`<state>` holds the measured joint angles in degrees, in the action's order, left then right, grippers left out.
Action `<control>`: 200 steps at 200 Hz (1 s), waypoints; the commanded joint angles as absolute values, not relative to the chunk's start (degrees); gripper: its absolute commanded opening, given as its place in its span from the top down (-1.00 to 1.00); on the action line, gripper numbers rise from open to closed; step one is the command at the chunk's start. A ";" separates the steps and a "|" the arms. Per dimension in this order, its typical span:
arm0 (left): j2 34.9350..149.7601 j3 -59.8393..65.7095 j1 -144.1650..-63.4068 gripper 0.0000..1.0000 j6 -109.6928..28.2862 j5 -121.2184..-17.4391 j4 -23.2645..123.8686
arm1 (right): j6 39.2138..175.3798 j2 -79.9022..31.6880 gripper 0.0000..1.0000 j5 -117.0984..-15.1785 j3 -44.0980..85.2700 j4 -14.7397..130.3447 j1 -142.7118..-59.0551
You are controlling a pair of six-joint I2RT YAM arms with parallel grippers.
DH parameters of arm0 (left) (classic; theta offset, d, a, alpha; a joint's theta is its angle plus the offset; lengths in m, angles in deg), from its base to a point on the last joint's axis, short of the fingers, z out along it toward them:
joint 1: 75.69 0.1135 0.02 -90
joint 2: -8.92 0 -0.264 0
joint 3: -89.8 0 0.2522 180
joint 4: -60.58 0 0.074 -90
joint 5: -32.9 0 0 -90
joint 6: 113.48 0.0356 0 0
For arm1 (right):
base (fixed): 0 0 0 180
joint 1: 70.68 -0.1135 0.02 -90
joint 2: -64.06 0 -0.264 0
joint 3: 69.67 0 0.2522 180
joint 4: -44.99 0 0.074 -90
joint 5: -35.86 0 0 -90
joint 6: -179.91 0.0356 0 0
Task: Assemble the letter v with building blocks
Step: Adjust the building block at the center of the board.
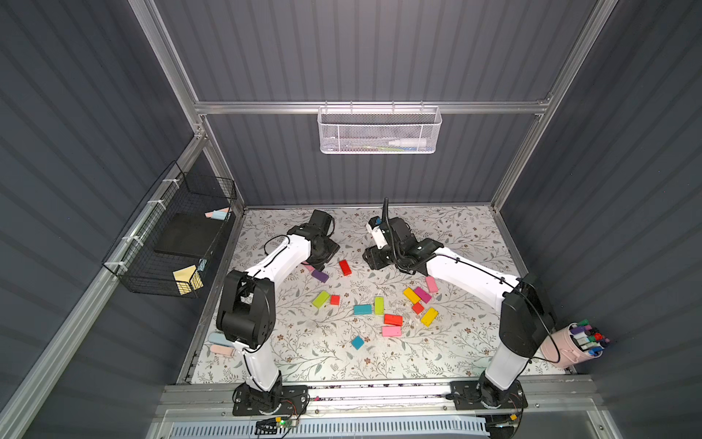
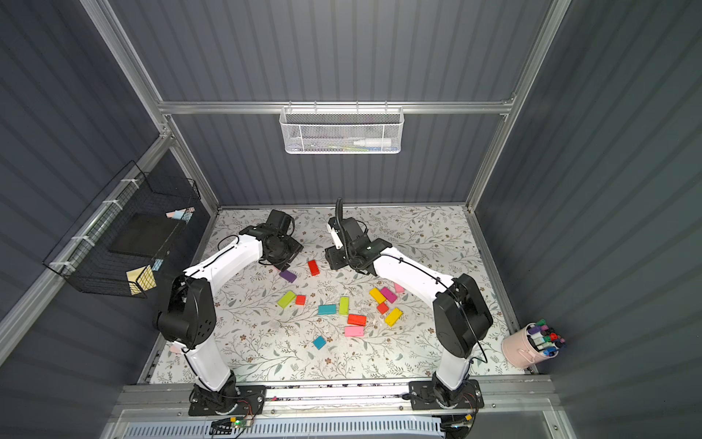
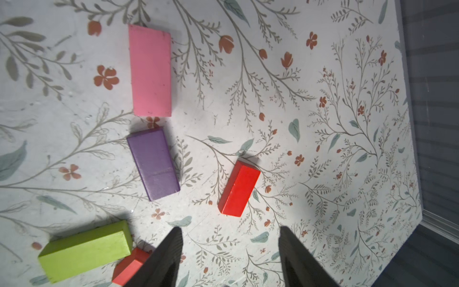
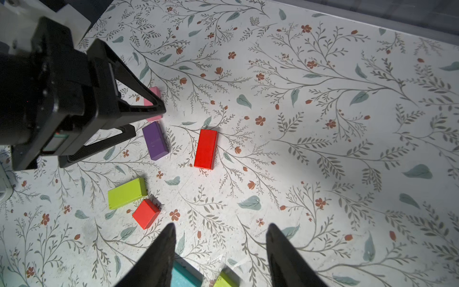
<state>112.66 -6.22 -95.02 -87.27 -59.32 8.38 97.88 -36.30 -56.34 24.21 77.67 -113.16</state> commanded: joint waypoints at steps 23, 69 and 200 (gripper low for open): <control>113.33 -3.02 -94.76 -0.29 -85.18 -55.43 4.58 | 99.44 -38.55 -0.16 -58.42 23.42 77.83 -113.11; 115.01 -0.57 -94.76 -0.28 -84.11 -55.89 6.84 | 100.37 -39.68 -0.16 -59.72 22.81 76.77 -113.19; 119.61 -0.22 -94.76 -0.11 -81.90 -55.69 9.78 | 99.67 -40.26 -0.15 -58.12 21.96 76.86 -113.20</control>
